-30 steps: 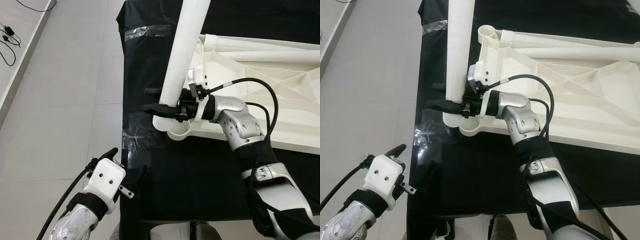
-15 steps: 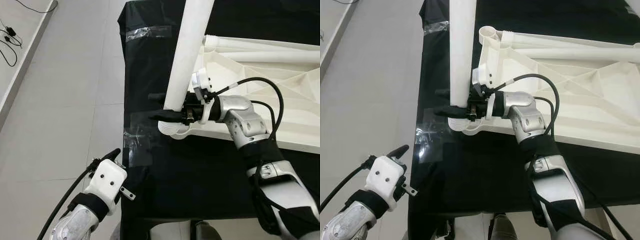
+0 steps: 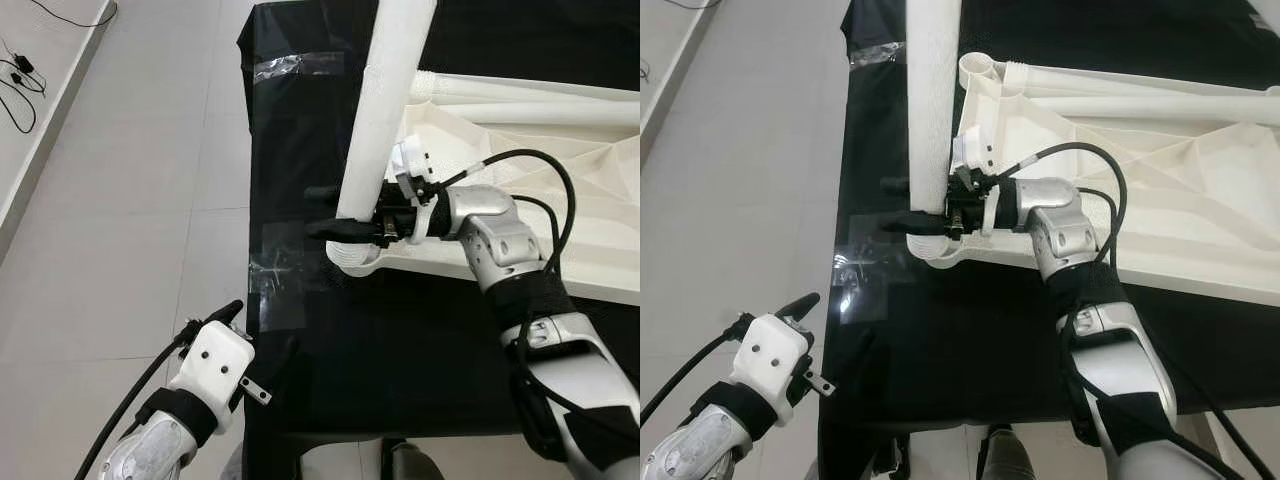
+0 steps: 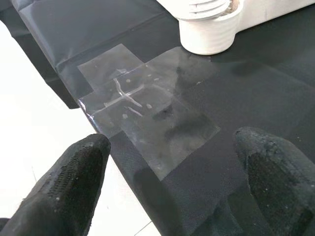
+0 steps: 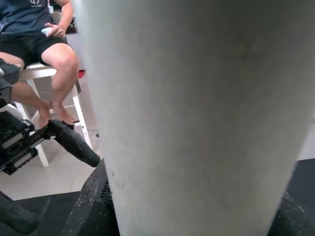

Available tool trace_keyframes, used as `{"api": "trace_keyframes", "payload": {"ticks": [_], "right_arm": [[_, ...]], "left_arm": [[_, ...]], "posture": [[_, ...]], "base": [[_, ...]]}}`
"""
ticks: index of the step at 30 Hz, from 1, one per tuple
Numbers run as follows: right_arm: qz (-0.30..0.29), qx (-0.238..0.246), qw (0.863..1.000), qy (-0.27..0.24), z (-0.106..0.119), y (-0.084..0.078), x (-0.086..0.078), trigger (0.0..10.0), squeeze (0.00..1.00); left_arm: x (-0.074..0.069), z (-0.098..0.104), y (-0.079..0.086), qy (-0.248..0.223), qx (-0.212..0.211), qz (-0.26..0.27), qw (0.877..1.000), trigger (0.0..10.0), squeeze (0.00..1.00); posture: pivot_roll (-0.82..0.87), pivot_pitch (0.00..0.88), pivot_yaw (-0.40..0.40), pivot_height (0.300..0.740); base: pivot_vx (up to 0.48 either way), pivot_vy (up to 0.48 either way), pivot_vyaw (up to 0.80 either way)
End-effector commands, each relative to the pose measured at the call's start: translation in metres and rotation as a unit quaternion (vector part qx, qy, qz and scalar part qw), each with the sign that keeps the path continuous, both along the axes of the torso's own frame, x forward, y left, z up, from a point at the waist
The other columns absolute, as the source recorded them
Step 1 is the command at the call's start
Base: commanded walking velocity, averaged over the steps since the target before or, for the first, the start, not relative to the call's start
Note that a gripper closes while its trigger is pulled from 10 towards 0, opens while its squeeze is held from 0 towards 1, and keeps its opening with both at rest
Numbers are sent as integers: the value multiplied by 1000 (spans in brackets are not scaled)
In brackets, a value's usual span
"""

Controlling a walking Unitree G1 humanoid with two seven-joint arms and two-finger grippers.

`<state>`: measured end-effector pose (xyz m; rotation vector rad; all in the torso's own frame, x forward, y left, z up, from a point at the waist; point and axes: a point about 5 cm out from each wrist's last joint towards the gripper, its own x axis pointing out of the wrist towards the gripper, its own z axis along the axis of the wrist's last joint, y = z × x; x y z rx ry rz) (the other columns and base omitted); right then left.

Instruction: Building children table

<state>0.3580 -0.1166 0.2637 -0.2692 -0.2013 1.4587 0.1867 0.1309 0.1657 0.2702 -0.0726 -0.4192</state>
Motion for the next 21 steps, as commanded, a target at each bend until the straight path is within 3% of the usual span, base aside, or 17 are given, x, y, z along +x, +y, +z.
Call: {"api": "trace_keyframes", "payload": {"ticks": [1,7,21], "right_arm": [[-12,-15,1000,22,-12,-4,2,10000,0],[-16,-15,999,24,-11,-9,4,10000,0],[44,-42,997,53,-11,-23,-1,10000,0]], "left_arm": [[-4,-2,1,9,-1,-1,1000,10000,0],[-6,-1,1,10,0,-1,1000,10000,0],[-12,1,-1,13,-9,-21,1000,10000,0]], "posture": [[125,343,34,740],[126,350,36,740],[137,369,42,740]], "base": [[0,0,0],[0,0,0],[0,0,0]]}}
